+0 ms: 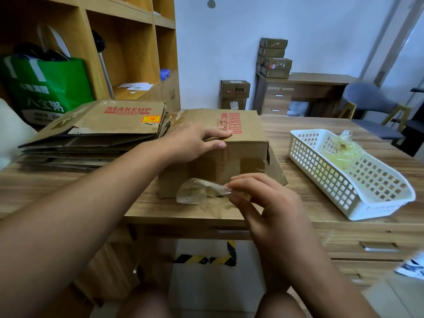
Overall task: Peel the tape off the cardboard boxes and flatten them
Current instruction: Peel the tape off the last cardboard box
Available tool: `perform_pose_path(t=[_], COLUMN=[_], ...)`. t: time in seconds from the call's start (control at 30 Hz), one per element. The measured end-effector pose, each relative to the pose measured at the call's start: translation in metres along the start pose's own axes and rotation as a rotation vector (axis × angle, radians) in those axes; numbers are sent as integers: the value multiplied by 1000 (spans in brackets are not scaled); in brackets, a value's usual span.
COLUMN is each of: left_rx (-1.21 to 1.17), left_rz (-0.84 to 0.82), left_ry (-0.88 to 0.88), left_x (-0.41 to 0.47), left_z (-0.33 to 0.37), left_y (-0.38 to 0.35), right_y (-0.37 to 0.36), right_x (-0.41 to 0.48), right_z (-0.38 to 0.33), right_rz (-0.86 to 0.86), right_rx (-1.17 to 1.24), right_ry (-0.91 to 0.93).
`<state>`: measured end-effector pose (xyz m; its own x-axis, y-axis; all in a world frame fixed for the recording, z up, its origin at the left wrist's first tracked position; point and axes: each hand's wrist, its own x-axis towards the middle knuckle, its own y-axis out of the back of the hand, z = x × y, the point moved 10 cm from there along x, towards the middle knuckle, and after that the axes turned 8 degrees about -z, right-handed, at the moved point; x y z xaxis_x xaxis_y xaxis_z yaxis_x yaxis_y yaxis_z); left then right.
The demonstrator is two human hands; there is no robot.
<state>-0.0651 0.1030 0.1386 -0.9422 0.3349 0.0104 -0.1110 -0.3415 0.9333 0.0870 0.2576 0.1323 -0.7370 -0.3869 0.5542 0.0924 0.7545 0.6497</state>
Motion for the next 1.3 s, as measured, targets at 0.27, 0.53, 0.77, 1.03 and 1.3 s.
perform_pose_path(t=[0.27,0.53,0.77,1.03,1.3], left_rx=[10,-6,-89,-68,-120], left_rz=[38,-8,-17,0,8], left_ry=[-54,-108,-173,-185,-126], left_x=[-5,-20,-36,-28,-27], left_z=[4,7,2,4,-3], left_y=[2,1,4,4,0], right_y=[95,128,143,146,203], right_x=[37,52,65,60,58], right_z=[-13,47,62,32,-20], right_rz=[153,153,24,172,388], right_rx=[9,-110,-101,201,270], right_ry=[-79,-173,-186,-19,191])
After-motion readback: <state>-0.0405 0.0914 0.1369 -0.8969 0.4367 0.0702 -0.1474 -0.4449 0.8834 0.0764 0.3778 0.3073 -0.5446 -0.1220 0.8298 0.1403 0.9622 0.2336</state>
